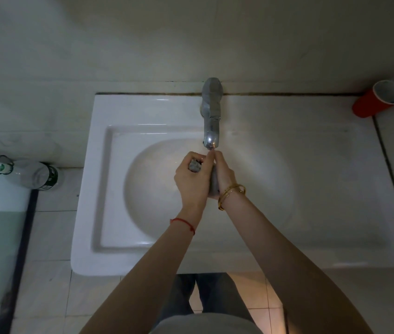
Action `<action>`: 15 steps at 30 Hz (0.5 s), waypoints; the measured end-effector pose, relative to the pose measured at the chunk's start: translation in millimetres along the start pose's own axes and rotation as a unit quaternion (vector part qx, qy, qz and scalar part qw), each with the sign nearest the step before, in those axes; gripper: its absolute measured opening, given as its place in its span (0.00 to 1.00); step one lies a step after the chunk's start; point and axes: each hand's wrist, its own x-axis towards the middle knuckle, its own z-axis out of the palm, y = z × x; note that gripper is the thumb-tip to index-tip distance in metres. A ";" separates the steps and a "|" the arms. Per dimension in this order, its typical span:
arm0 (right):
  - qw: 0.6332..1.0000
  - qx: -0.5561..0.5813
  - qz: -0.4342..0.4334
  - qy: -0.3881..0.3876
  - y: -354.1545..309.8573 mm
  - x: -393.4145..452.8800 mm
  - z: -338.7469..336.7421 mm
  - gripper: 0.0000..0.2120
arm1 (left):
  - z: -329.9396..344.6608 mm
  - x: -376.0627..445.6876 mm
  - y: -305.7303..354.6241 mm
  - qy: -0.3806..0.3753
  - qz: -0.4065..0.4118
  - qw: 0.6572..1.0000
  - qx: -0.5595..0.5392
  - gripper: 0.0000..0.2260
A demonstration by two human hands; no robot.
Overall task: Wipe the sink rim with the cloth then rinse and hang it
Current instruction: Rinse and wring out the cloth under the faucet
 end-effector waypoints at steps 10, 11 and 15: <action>0.968 -0.054 -0.190 0.153 8.5 -0.7 14.0 0.25 | 4.9 5.9 21.8 0.054 -0.095 0.984 -0.142 0.20; 0.963 -0.063 -0.207 0.160 9.8 -1.0 14.7 0.23 | 4.0 7.7 22.7 0.054 -0.127 0.978 -0.155 0.19; 0.938 -0.129 -0.270 0.173 15.7 -1.8 15.9 0.22 | 0.6 11.9 22.8 0.062 -0.223 0.952 -0.200 0.16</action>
